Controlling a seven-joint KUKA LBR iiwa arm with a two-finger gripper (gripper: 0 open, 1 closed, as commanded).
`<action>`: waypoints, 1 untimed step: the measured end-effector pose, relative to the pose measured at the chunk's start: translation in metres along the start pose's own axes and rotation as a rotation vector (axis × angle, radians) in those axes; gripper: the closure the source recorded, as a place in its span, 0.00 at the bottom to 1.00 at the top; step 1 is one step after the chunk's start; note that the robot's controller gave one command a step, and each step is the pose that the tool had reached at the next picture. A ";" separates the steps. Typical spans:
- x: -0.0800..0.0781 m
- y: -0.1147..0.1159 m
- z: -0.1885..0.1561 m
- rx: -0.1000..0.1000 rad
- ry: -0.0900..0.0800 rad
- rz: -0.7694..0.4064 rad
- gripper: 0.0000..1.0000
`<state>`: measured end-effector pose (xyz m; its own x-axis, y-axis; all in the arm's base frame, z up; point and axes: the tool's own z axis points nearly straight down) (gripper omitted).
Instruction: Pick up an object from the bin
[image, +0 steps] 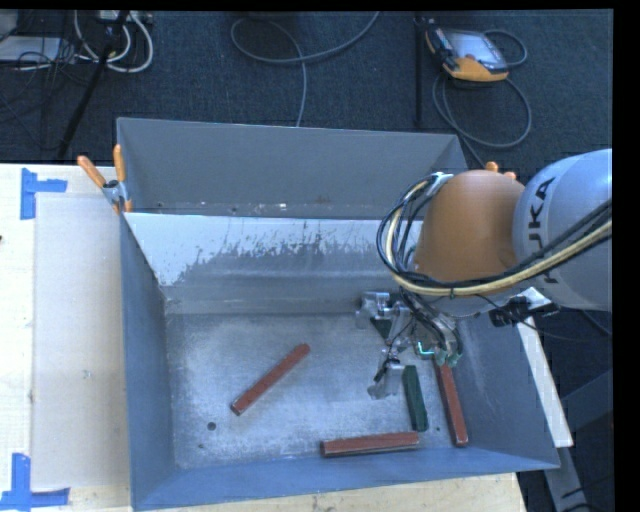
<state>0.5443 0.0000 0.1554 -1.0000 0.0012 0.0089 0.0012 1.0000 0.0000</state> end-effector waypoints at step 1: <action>-0.020 0.047 0.088 -0.002 -0.002 -0.037 0.00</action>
Offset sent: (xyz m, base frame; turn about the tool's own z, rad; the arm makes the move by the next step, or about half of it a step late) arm 0.0211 0.0442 -0.0835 -0.0326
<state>0.5634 0.0471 0.0670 -0.9993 -0.0359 0.0072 -0.0359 0.9994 0.0021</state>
